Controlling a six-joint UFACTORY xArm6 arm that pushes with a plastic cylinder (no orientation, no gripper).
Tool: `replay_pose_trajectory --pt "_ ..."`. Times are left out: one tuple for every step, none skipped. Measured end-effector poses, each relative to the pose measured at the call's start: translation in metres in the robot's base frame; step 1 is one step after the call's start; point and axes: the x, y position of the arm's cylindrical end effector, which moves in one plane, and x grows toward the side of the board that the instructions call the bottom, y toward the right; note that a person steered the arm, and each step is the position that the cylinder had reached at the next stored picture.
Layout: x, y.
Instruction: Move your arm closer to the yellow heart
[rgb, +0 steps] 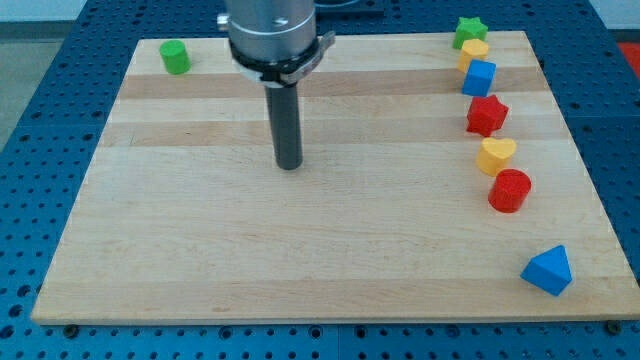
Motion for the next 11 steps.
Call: replay_pose_trajectory --pt "0.015 -0.018" --pt "0.028 -0.024" --pt "0.074 -0.024" --pt "0.109 -0.026" --pt "0.135 0.032" --pt "0.134 0.083" --pt "0.123 0.172" --pt "0.114 0.263" --pt "0.092 0.295" --pt "0.068 0.320" --pt "0.038 0.320"
